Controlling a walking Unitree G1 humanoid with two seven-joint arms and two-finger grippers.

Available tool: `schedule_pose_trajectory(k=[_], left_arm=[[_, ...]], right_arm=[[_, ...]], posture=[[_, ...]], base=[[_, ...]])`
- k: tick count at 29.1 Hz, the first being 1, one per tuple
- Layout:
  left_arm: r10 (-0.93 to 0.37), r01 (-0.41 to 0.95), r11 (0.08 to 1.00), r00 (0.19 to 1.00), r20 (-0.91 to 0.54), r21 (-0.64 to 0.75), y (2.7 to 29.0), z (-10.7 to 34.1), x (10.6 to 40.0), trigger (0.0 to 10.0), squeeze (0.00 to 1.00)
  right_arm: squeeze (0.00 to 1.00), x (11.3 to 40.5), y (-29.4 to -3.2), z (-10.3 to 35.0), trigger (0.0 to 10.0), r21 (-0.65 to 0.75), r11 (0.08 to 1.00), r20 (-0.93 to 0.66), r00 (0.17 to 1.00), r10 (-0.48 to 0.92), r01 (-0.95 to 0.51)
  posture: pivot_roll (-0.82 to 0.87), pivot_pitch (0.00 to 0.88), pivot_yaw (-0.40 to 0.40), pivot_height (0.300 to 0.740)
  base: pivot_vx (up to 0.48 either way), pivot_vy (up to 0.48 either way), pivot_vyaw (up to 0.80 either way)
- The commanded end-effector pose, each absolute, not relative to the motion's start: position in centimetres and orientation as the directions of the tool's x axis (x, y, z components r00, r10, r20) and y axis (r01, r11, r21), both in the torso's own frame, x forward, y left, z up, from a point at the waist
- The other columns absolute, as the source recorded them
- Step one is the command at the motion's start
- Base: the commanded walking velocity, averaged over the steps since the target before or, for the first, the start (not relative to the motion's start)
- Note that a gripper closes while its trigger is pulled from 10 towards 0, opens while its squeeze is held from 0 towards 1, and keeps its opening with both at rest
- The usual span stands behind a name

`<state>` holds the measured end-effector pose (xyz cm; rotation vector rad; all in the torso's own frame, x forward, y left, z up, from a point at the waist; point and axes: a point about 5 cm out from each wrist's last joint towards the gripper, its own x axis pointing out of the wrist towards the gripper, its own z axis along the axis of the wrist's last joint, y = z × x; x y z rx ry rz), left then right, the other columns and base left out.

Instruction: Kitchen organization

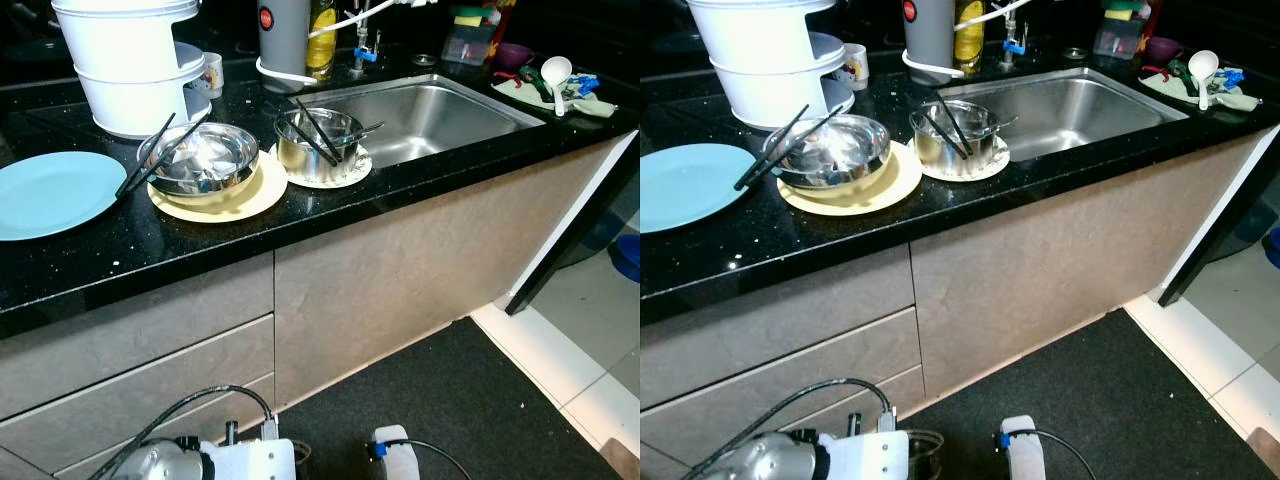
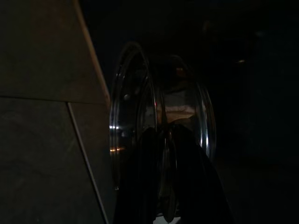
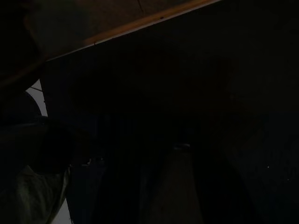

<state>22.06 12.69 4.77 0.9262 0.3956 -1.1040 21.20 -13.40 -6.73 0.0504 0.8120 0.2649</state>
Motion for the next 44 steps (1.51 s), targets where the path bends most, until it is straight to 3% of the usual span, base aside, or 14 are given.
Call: schedule_pose_trajectory(k=[1, 7, 15, 16, 17, 18, 19, 24, 28, 34, 40, 43, 44], left_arm=[[-0.599, 0.876, 0.133, 0.444, -0.666, 0.464, 11.9, 3.2, 21.8, 0.0, 0.0], [-0.611, 0.795, 0.08, 0.516, -0.601, 0.601, 11.1, 1.7, 22.5, 0.0, 0.0], [-0.602, 0.704, 0.0, 0.567, -0.562, 0.71, 11.9, 0.1, 22.6, 0.0, 0.0], [-0.599, 0.689, -0.015, 0.573, -0.559, 0.724, 12.0, -0.3, 22.5, 0.0, 0.0], [-0.601, 0.679, -0.03, 0.574, -0.556, 0.734, 12.1, -0.6, 22.3, 0.0, 0.0], [-0.603, 0.677, -0.041, 0.57, -0.558, 0.735, 12.2, -0.9, 22.1, 0.0, 0.0], [-0.606, 0.681, -0.059, 0.557, -0.568, 0.73, 12.3, -1.2, 21.7, 0.0, 0.0], [-0.621, 0.684, -0.096, 0.526, -0.581, 0.723, 12.5, -1.9, 21.0, 0.0, 0.0], [-0.636, 0.669, -0.111, 0.521, -0.57, 0.735, 12.4, -1.9, 21.2, 0.0, 0.0], [-0.652, 0.617, -0.143, 0.53, -0.542, 0.774, 12.2, -1.9, 21.8, 0.0, 0.0], [-0.664, 0.56, -0.154, 0.551, -0.504, 0.814, 12.3, -1.7, 22.2, 0.0, 0.0], [-0.692, 0.486, -0.146, 0.572, -0.44, 0.862, 12.1, -1.2, 22.6, 0.0, 0.0], [-0.7, 0.47, -0.146, 0.573, -0.427, 0.871, 12.0, -1.1, 22.6, 0.0, 0.0]], right_arm=[[0.0, 21.2, -13.4, -6.8, 10.0, 0.15, 0.965, -0.718, 0.648, 0.256, -0.214], [0.0, 22.4, -12.5, -6.1, 10.0, 0.169, 0.954, -0.701, 0.651, 0.292, -0.246], [0.0, 23.3, -12.0, -5.5, 10.0, 0.198, 0.938, -0.707, 0.621, 0.338, -0.284], [0.25, 23.4, -11.9, -5.5, 10.0, 0.21, 0.932, -0.712, 0.607, 0.354, -0.296], [0.69, 23.5, -11.8, -5.4, 10.0, 0.221, 0.926, -0.716, 0.594, 0.367, -0.305], [0.96, 23.6, -11.7, -5.4, 10.0, 0.227, 0.922, -0.719, 0.584, 0.376, -0.314], [1.0, 23.7, -11.6, -5.2, 10.0, 0.251, 0.914, -0.717, 0.574, 0.396, -0.317], [1.0, 24.5, -11.1, -4.6, 10.0, 0.349, 0.888, -0.697, 0.551, 0.459, -0.299], [1.0, 24.7, -10.3, -4.1, 10.0, 0.438, 0.835, -0.698, 0.459, 0.549, -0.333], [1.0, 25.2, -9.8, -3.4, 10.0, 0.526, 0.792, -0.689, 0.391, 0.61, -0.309], [1.0, 25.3, -9.5, -3.1, 10.0, 0.569, 0.773, -0.681, 0.366, 0.634, -0.281], [1.0, 24.7, -9.6, -3.6, 10.0, 0.535, 0.797, -0.738, 0.303, 0.603, -0.281], [0.54, 24.5, -9.7, -3.8, 10.0, 0.516, 0.806, -0.758, 0.283, 0.587, -0.288]], posture=[[0.0, 0.142, -0.041, 0.74], [-0.01, 0.148, -0.042, 0.74], [-0.01, 0.149, -0.044, 0.74], [-0.01, 0.148, -0.044, 0.74], [-0.01, 0.148, -0.044, 0.74], [-0.01, 0.148, -0.044, 0.74], [-0.01, 0.147, -0.045, 0.74], [-0.01, 0.149, -0.046, 0.74], [-0.01, 0.15, -0.05, 0.74], [-0.01, 0.15, -0.057, 0.74], [-0.01, 0.151, -0.062, 0.74], [-0.01, 0.15, -0.061, 0.74], [-0.01, 0.149, -0.059, 0.74]], base=[[0.0, 0.0, 0.0], [0.0, 0.0, 0.0], [0.0, 0.0, 0.0], [0.0, 0.0, 0.0], [0.0, 0.0, 0.0], [0.0, 0.0, 0.0], [0.0, 0.0, 0.0], [0.0, 0.0, 0.0], [0.0, 0.0, 0.0], [0.0, 0.0, 0.0], [0.0, 0.0, 0.0], [0.0, 0.0, 0.0], [0.0, 0.0, 0.0]])
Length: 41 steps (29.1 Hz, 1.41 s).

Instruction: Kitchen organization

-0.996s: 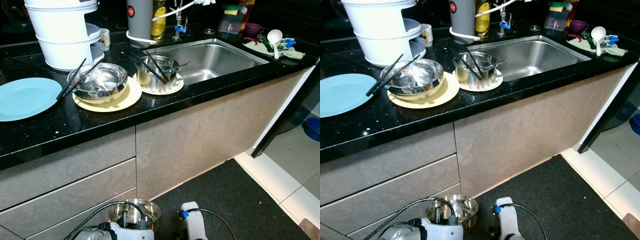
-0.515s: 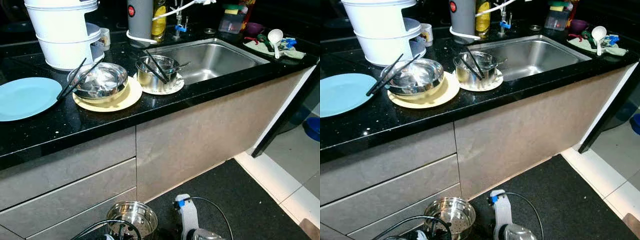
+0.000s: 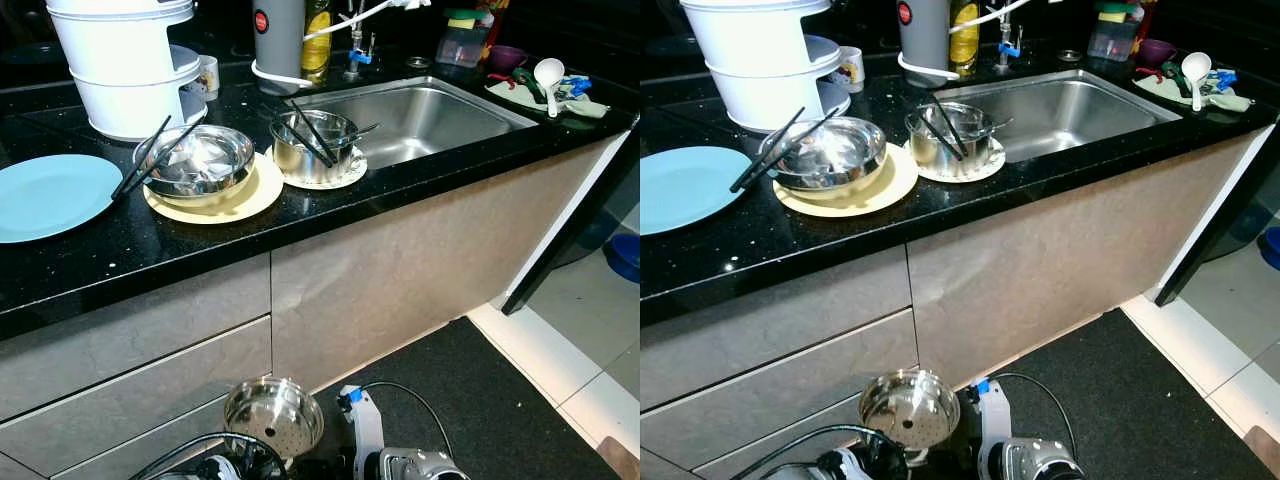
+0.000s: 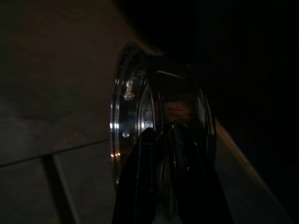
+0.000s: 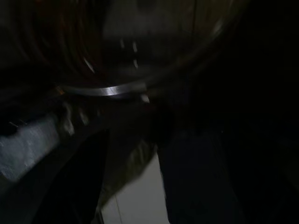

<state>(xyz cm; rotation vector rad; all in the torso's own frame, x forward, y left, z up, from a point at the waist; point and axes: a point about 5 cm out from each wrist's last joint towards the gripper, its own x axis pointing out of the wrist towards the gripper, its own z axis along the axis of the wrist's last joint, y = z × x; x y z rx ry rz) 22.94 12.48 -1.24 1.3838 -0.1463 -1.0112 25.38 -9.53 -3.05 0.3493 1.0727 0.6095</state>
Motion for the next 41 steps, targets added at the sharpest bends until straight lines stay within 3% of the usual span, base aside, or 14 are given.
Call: schedule_pose_trajectory(k=[1, 2, 3, 4, 7, 12, 16, 26, 34, 35, 36, 37, 41], left_arm=[[-0.7, 0.47, -0.146, 0.573, -0.427, 0.871, 12.0, -1.1, 22.6, 0.0, 0.0], [-0.708, 0.46, -0.147, 0.569, -0.418, 0.875, 11.8, -1.1, 22.6, 0.0, 0.0], [-0.708, 0.46, -0.147, 0.569, -0.418, 0.875, 11.8, -1.1, 22.6, 0.0, 0.0], [-0.718, 0.449, -0.147, 0.565, -0.407, 0.881, 11.6, -1.1, 22.6, 0.0, 0.0], [-0.732, 0.428, -0.148, 0.559, -0.39, 0.892, 11.2, -1.1, 22.6, 0.0, 0.0], [-0.762, 0.388, -0.118, 0.554, -0.334, 0.914, 10.1, -0.6, 23.2, 0.0, 0.0], [-0.789, 0.361, -0.134, 0.525, -0.32, 0.923, 9.4, -0.5, 23.4, 0.0, 0.0], [-0.829, 0.301, -0.132, 0.488, -0.272, 0.944, 8.3, 0.1, 24.1, 0.0, 0.0], [-0.846, 0.294, -0.123, 0.469, -0.255, 0.948, 8.3, -0.1, 23.8, 0.0, 0.0], [-0.846, 0.293, -0.123, 0.468, -0.255, 0.948, 8.3, -0.1, 23.7, 0.0, 0.0], [-0.847, 0.293, -0.122, 0.468, -0.254, 0.948, 8.3, -0.1, 23.7, 0.0, 0.0], [-0.848, 0.292, -0.122, 0.467, -0.252, 0.949, 8.4, -0.1, 23.8, 0.0, 0.0], [-0.85, 0.287, -0.12, 0.465, -0.248, 0.95, 8.4, -0.1, 23.8, 0.0, 0.0]], right_arm=[[0.54, 24.5, -9.7, -3.8, 10.0, 0.516, 0.806, -0.758, 0.283, 0.587, -0.288], [0.08, 24.3, -9.9, -3.9, 10.0, 0.507, 0.81, -0.77, 0.267, 0.579, -0.294], [0.08, 24.3, -9.9, -3.9, 10.0, 0.507, 0.81, -0.77, 0.267, 0.579, -0.294], [0.0, 24.2, -10.0, -3.9, 10.0, 0.503, 0.81, -0.777, 0.253, 0.576, -0.3], [0.0, 24.3, -10.6, -4.0, 10.0, 0.457, 0.829, -0.8, 0.259, 0.542, -0.322], [0.0, 25.2, -12.8, -4.2, 10.0, 0.198, 0.906, -0.865, 0.369, 0.341, -0.373], [0.0, 25.0, -12.6, -4.2, 10.0, 0.304, 0.918, -0.837, 0.389, 0.385, -0.254], [0.0, 24.4, -11.7, -4.3, 10.0, 0.452, 0.873, -0.795, 0.361, 0.487, -0.183], [0.0, 24.6, -10.7, -4.0, 10.0, 0.473, 0.851, -0.783, 0.334, 0.524, -0.226], [0.0, 24.6, -10.7, -4.0, 7.1, 0.473, 0.85, -0.783, 0.331, 0.527, -0.233], [0.0, 24.6, -10.6, -4.0, 7.1, 0.472, 0.85, -0.783, 0.331, 0.526, -0.235], [0.0, 24.6, -10.7, -3.9, 0.0, 0.462, 0.852, -0.786, 0.331, 0.522, -0.246], [0.0, 24.7, -10.7, -3.9, 0.0, 0.457, 0.852, -0.787, 0.331, 0.521, -0.254]], posture=[[-0.01, 0.149, -0.059, 0.74], [-0.02, 0.148, -0.06, 0.74], [-0.02, 0.148, -0.06, 0.74], [-0.02, 0.147, -0.061, 0.74], [-0.02, 0.146, -0.061, 0.74], [-0.02, 0.14, -0.047, 0.74], [-0.03, 0.134, -0.024, 0.74], [-0.04, 0.119, -0.018, 0.74], [-0.04, 0.105, -0.019, 0.74], [-0.04, 0.105, -0.019, 0.74], [-0.04, 0.103, -0.019, 0.74], [-0.03, 0.1, -0.021, 0.74], [-0.03, 0.1, -0.022, 0.74]], base=[[0.0, 0.0, 0.0], [0.0, 0.0, 0.0], [0.0, 0.0, 0.0], [0.0, 0.0, 0.0], [0.0, 0.0, 0.0], [0.0, 0.0, 0.0], [0.0, 0.0, 0.0], [0.0, 0.0, 0.0], [0.0, 0.0, 0.0], [0.0, 0.0, 0.0], [0.0, 0.0, 0.0], [0.0, 0.0, 0.0], [0.0, 0.0, 0.0]])
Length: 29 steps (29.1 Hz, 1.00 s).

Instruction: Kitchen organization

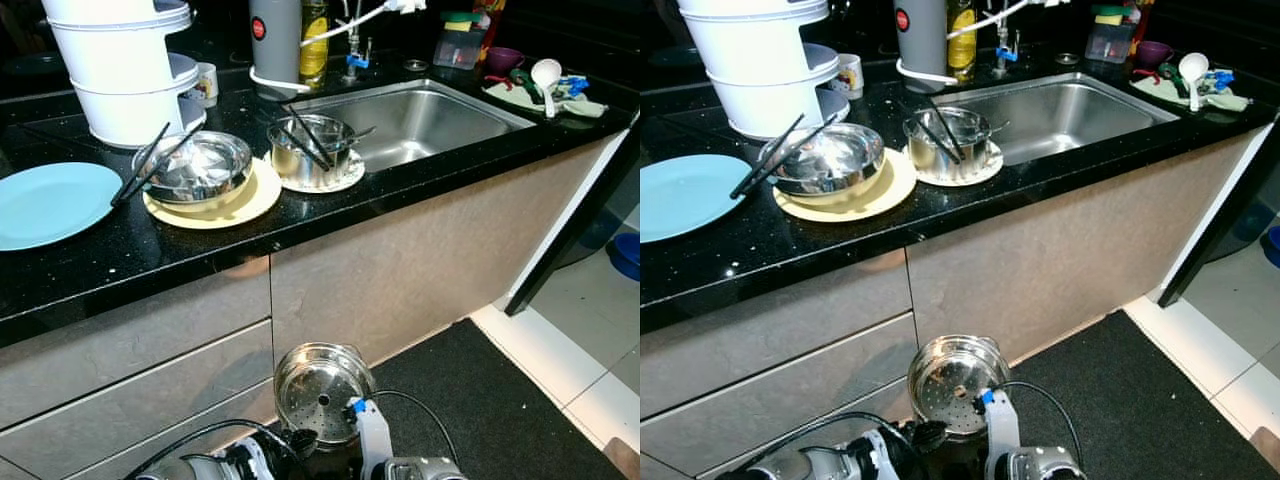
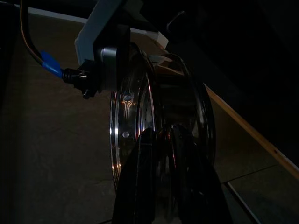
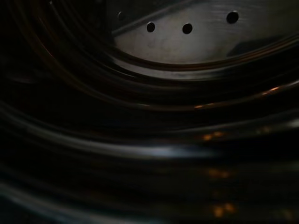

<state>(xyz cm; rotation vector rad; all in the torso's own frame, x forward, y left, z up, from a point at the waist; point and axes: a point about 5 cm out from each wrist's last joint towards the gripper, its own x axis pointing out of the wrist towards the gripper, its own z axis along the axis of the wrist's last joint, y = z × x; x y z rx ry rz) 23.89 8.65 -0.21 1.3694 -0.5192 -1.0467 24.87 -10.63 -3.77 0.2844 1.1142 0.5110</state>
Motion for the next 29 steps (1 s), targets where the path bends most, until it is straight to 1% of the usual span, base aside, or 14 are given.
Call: schedule_pose_trajectory(k=[1, 9, 17, 18, 20, 22, 23, 24, 25, 29], left_arm=[[-0.851, 0.286, -0.12, 0.464, -0.247, 0.951, 8.4, -0.1, 23.8, 0.0, 0.0], [-0.856, 0.281, -0.135, 0.45, -0.255, 0.95, 8.5, -0.2, 23.7, 0.0, 0.0], [-0.837, 0.302, -0.131, 0.476, -0.269, 0.944, 9.0, -0.6, 23.7, 0.0, 0.0], [-0.829, 0.314, -0.125, 0.489, -0.273, 0.941, 9.1, -0.7, 23.6, 0.0, 0.0], [-0.806, 0.341, -0.111, 0.519, -0.285, 0.933, 9.6, -1.0, 23.6, 0.0, 0.0], [-0.795, 0.352, -0.105, 0.532, -0.291, 0.93, 9.8, -1.1, 23.5, 0.0, 0.0], [-0.793, 0.353, -0.108, 0.533, -0.295, 0.929, 9.9, -1.2, 23.5, 0.0, 0.0], [-0.79, 0.359, -0.111, 0.534, -0.301, 0.927, 10.1, -1.3, 23.4, 0.0, 0.0], [-0.787, 0.363, -0.113, 0.535, -0.306, 0.925, 10.2, -1.4, 23.3, 0.0, 0.0], [-0.771, 0.395, -0.123, 0.539, -0.338, 0.91, 10.9, -1.9, 22.8, 0.0, 0.0]], right_arm=[[0.0, 24.7, -10.7, -3.9, 0.0, 0.457, 0.852, -0.787, 0.331, 0.521, -0.255], [0.0, 24.8, -10.9, -3.7, 0.0, 0.458, 0.844, -0.787, 0.315, 0.531, -0.28], [0.0, 24.7, -11.2, -3.8, 0.0, 0.443, 0.84, -0.794, 0.299, 0.53, -0.313], [0.0, 24.7, -11.3, -3.8, 0.0, 0.427, 0.844, -0.798, 0.304, 0.52, -0.325], [0.0, 25.3, -11.6, -3.6, 0.0, 0.386, 0.862, -0.788, 0.368, 0.493, -0.328], [0.0, 25.6, -11.8, -3.5, 0.0, 0.373, 0.872, -0.78, 0.402, 0.48, -0.318], [0.0, 25.7, -11.9, -3.4, 1.5, 0.366, 0.876, -0.778, 0.413, 0.473, -0.314], [0.0, 26.0, -12.1, -3.3, 10.0, 0.354, 0.886, -0.772, 0.441, 0.458, -0.3], [0.0, 26.3, -12.3, -3.1, 10.0, 0.346, 0.892, -0.767, 0.461, 0.447, -0.29], [0.0, 27.1, -14.3, -2.8, 10.0, 0.262, 0.943, -0.749, 0.573, 0.332, -0.204]], posture=[[-0.03, 0.101, -0.021, 0.74], [-0.03, 0.106, -0.026, 0.74], [-0.03, 0.112, -0.051, 0.74], [-0.03, 0.113, -0.053, 0.74], [-0.03, 0.115, -0.056, 0.74], [-0.03, 0.115, -0.057, 0.74], [-0.03, 0.115, -0.057, 0.74], [-0.03, 0.115, -0.056, 0.74], [-0.03, 0.115, -0.055, 0.74], [-0.03, 0.115, -0.052, 0.74]], base=[[0.0, 0.0, 0.0], [0.0, 0.0, 0.0], [0.0, 0.0, 0.0], [0.0, 0.0, 0.0], [0.0, 0.0, 0.0], [0.0, 0.0, 0.0], [0.0, 0.0, 0.0], [0.0, 0.0, 0.0], [0.0, 0.0, 0.0], [0.0, 0.0, 0.0]])
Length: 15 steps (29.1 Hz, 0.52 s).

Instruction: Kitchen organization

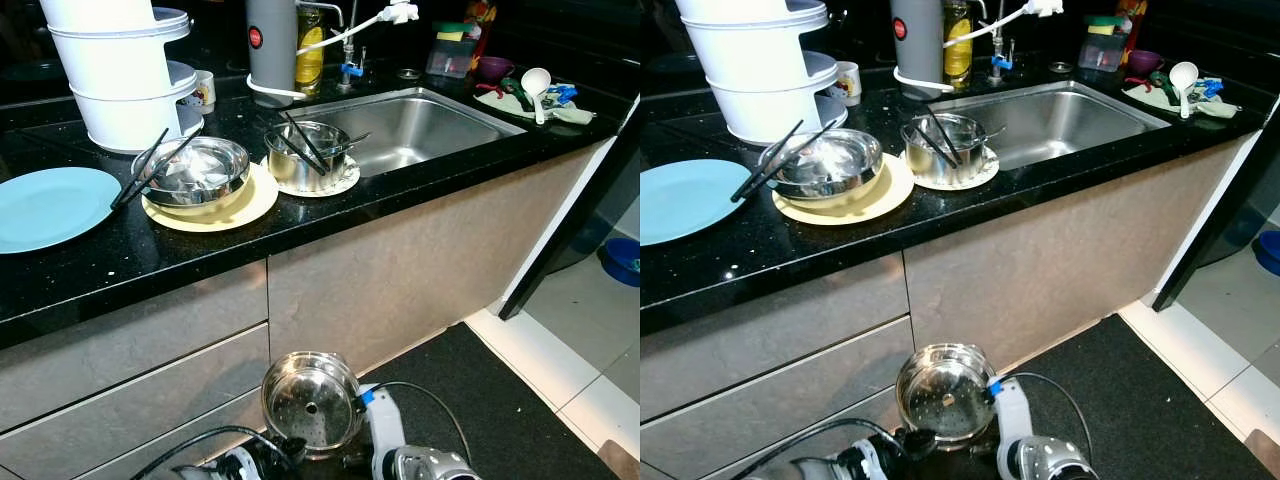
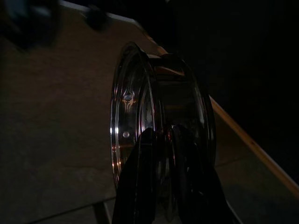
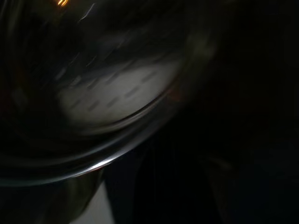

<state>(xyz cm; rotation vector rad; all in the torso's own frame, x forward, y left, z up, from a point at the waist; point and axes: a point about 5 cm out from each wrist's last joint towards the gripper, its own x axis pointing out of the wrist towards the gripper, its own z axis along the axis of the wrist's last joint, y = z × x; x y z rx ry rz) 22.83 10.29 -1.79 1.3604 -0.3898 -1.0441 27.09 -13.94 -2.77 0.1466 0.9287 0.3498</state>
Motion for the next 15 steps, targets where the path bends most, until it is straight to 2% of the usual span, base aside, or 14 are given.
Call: schedule_pose_trajectory(k=[1, 6, 12, 15], left_arm=[[-0.768, 0.399, -0.123, 0.541, -0.342, 0.909, 11.0, -2.0, 22.7, 0.0, 0.0], [-0.73, 0.454, -0.11, 0.567, -0.381, 0.884, 11.3, -2.6, 22.4, 0.0, 0.0], [-0.635, 0.551, -0.061, 0.622, -0.458, 0.833, 12.3, -3.7, 22.0, 0.0, 0.0], [-0.545, 0.591, 0.028, 0.685, -0.484, 0.806, 13.5, -4.2, 22.0, 0.0, 0.0]], right_arm=[[0.0, 27.2, -14.6, -2.7, 10.0, 0.251, 0.948, -0.745, 0.587, 0.317, -0.193], [0.0, 27.2, -16.0, -2.8, 10.0, 0.201, 0.971, -0.741, 0.629, 0.236, -0.128], [0.0, 26.0, -16.5, -3.9, 10.0, 0.133, 0.983, -0.77, 0.611, 0.184, -0.128], [0.0, 24.1, -16.4, -5.2, 10.0, 0.083, 0.985, -0.803, 0.575, 0.158, -0.154]], posture=[[-0.03, 0.116, -0.052, 0.74], [-0.03, 0.115, -0.053, 0.74], [-0.03, 0.117, -0.059, 0.74], [-0.02, 0.118, -0.06, 0.74]], base=[[0.0, 0.0, 0.0], [0.0, 0.0, 0.0], [0.0, 0.0, 0.0], [0.0, 0.0, 0.0]])
